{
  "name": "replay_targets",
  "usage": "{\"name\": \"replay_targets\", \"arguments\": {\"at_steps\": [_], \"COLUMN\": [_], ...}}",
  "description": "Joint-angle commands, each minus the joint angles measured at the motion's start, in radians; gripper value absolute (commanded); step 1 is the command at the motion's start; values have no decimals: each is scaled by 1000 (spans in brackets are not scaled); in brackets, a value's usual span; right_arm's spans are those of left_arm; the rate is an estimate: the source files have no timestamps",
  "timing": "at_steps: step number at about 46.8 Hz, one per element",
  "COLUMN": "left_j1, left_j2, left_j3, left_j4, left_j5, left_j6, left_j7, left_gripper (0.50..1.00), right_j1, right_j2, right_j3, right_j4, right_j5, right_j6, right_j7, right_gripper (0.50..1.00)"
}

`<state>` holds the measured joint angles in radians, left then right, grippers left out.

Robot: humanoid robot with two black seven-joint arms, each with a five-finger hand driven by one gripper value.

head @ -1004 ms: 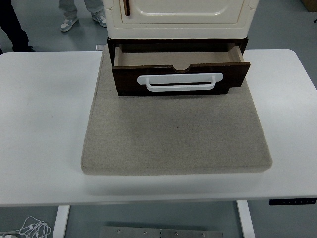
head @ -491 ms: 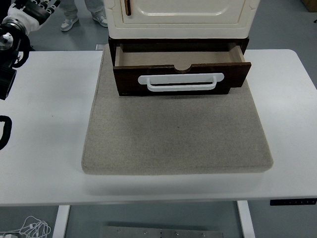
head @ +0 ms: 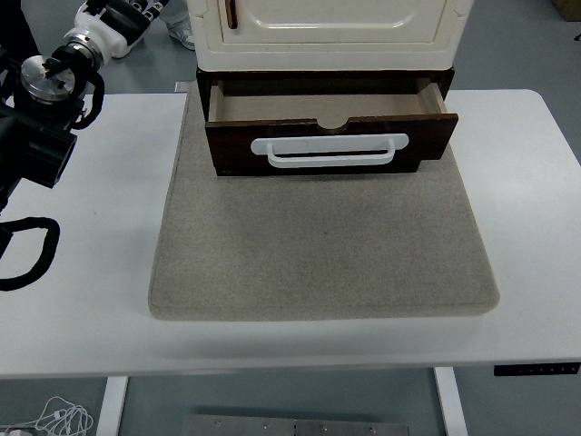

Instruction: Open the drawer under the combination cabinet

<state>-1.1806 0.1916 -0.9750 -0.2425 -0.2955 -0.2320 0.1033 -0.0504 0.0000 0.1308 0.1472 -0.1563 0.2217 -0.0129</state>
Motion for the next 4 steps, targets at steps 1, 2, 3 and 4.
{"name": "replay_targets", "arguments": {"at_steps": [1, 2, 3, 4], "left_j1": [-1, -1, -1, -1], "left_j2": [-4, -6, -6, -8], "left_j3": [-7, -8, -8, -10], "left_j4": [3, 3, 3, 3], "left_j5": [-1, -1, -1, -1], "left_j6": [2, 2, 3, 3], "left_j7": [-4, -4, -4, -7], "left_gripper": [1000, 1000, 1000, 1000], "right_j1": [0, 0, 0, 0], "right_j2": [0, 0, 0, 0], "right_j3": [0, 0, 0, 0], "right_j4": [0, 0, 0, 0], "right_j5": [-2, -2, -2, -2], "right_j6": [1, 1, 1, 1], "right_j7": [-1, -1, -1, -1], "right_gripper": [926, 926, 926, 926]}}
